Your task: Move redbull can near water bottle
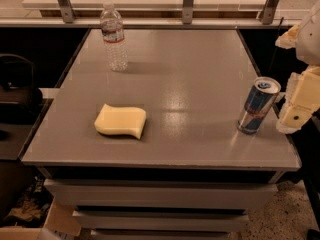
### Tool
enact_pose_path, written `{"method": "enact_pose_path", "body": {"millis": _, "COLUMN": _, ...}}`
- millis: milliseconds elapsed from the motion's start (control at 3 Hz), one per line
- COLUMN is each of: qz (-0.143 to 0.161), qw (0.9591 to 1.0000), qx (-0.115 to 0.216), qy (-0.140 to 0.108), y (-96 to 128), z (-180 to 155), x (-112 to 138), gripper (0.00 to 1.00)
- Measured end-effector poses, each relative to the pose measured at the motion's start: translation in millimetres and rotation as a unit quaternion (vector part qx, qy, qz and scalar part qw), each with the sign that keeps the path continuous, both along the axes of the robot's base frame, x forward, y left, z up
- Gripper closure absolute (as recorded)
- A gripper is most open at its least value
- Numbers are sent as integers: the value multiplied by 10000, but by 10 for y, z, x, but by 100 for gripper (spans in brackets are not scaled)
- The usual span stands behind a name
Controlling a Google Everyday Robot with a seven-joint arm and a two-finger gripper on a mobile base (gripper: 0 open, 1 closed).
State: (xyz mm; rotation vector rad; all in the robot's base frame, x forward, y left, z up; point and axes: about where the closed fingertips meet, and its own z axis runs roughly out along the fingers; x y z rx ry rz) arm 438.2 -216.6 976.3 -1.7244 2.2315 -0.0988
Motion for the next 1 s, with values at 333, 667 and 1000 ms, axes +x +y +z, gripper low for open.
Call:
{"method": "enact_pose_path", "body": {"millis": 333, "qz": 0, "qw": 10000, "qx": 1, "qy": -1, "y": 0, "z": 1, "x": 0, "gripper": 0}}
{"method": "enact_pose_path", "body": {"millis": 667, "qz": -13, "qw": 9998, "qx": 129, "qy": -122, "y": -18, "z": 20, "x": 38, "gripper": 0}}
{"method": "enact_pose_path", "body": {"millis": 1000, "qz": -5, "qw": 9980, "qx": 561, "qy": -281, "y": -47, "z": -7, "x": 107, "gripper": 0}}
